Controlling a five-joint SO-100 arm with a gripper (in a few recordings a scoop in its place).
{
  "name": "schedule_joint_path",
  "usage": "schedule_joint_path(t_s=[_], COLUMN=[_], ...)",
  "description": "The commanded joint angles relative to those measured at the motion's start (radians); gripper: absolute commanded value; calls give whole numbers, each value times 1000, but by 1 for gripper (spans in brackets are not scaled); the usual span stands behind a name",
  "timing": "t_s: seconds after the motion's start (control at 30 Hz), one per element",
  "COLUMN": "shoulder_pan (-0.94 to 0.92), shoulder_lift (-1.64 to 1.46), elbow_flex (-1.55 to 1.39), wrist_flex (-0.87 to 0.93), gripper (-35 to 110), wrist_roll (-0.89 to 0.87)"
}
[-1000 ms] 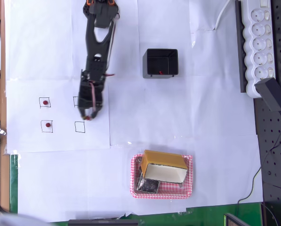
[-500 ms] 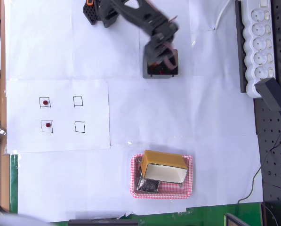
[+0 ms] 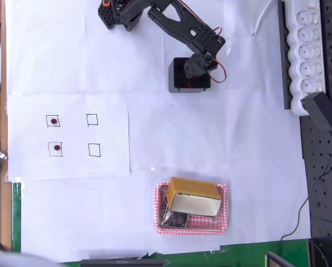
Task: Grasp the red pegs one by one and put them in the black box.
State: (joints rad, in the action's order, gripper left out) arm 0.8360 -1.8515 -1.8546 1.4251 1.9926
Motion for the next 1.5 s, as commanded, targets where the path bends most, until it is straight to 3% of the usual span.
schedule_joint_path(t_s=[0.0,0.23,0.4,0.5,0.6,0.8,0.93,1.13,1.47], shoulder_pan=[-9,-150,-549,-934,-1224,-1463,-1482,-1476,-1457], shoulder_lift=[23,328,804,1026,1098,811,528,153,-166], elbow_flex=[-115,-391,-34,439,845,1302,1281,1180,916], wrist_flex=[86,334,313,89,-259,-1236,-1562,-1948,-2082], gripper=[21,22,21,21,21,20,20,20,19], wrist_roll=[-14,-64,-359,-611,-750,-769,-653,-578,-472])
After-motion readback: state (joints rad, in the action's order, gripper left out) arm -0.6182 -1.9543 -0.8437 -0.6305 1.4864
